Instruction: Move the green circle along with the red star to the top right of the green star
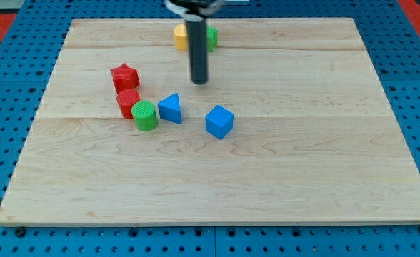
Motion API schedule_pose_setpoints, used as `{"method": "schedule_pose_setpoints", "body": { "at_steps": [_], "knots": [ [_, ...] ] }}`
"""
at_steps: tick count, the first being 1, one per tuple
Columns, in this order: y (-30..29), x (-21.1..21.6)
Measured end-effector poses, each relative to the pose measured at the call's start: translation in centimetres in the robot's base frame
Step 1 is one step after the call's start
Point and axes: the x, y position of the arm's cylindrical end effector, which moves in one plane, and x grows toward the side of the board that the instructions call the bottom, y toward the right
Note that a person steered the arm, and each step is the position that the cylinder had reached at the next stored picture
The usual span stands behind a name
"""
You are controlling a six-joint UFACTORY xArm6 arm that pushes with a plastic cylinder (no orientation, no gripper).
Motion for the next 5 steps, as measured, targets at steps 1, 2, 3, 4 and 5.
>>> {"method": "schedule_pose_setpoints", "body": {
  "at_steps": [1,2,3,4,5],
  "knots": [
    [3.4,5.2],
    [4.7,9.5],
    [5.7,13.4],
    [0.1,11.1],
    [-5.6,7.1]
  ]
}}
